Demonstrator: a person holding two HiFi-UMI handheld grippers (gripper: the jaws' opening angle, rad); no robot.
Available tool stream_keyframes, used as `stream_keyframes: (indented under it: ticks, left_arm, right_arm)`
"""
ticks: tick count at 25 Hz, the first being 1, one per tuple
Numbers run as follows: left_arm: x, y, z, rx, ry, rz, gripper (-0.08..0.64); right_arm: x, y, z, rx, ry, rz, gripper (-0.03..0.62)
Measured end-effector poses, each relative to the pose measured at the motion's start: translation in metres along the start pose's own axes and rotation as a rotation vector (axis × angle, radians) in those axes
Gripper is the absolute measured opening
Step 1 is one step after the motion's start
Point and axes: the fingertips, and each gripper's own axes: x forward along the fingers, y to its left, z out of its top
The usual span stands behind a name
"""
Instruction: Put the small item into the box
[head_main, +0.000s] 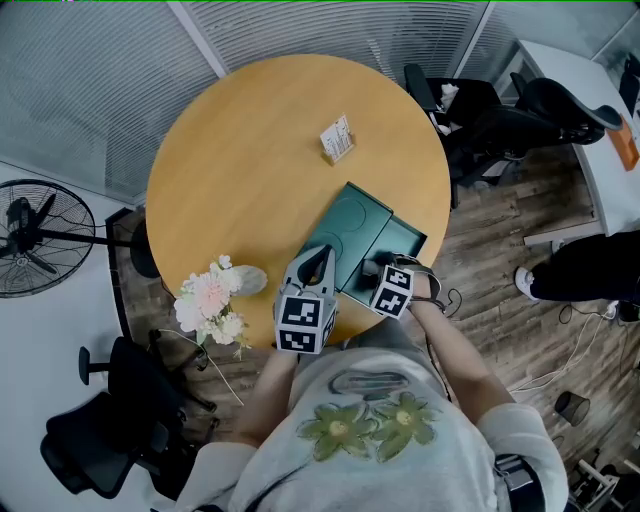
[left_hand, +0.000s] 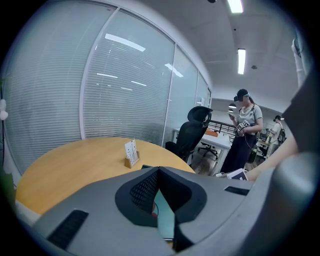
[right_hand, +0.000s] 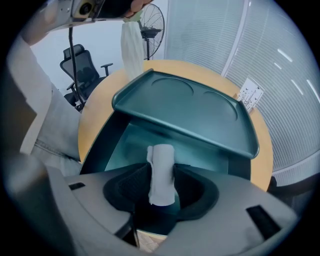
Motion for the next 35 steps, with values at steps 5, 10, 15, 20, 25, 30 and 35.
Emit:
stream_keyframes:
  ticks: [5,10,15,20,25,30,35]
  left_arm:
    - [0.0,-0.001,0.001,-0.001,0.0,-0.01,0.003]
    - [0.002,-0.005,0.002,0.004,-0.003,-0.025,0.003]
    - [0.002,-0.008,0.005,0.007,-0.009,-0.04,0.003]
    - [0.001,-0.014,0.007,0.013,-0.014,-0.057,0.003]
    - [-0.001,-0.018,0.01,0.019,-0.022,-0.072,0.003]
    - [-0.002,-0.021,0.014,0.03,-0.027,-0.082,0.003]
    - [-0.003,-0.022,0.017,0.037,-0.033,-0.09,0.003]
  right_arm:
    - [-0.016,-0.005,0.005,0.041,-0.053,-0.028,0.176]
    - [-0.036,-0.01,0.007,0.111,-0.126,-0.078,0.176]
    - [-0.06,-0.015,0.013,0.186,-0.209,-0.115,0.176]
    - [-0.091,-0.025,0.021,0.3,-0.315,-0.147,0.176]
    - [-0.124,-0.034,0.032,0.384,-0.426,-0.19,0.176]
    - [-0.156,-0.04,0.045,0.467,-0.561,-0.216,0.176]
    - [-0.193,-0.041,0.062,0.509,-0.702,-0.236,0.153]
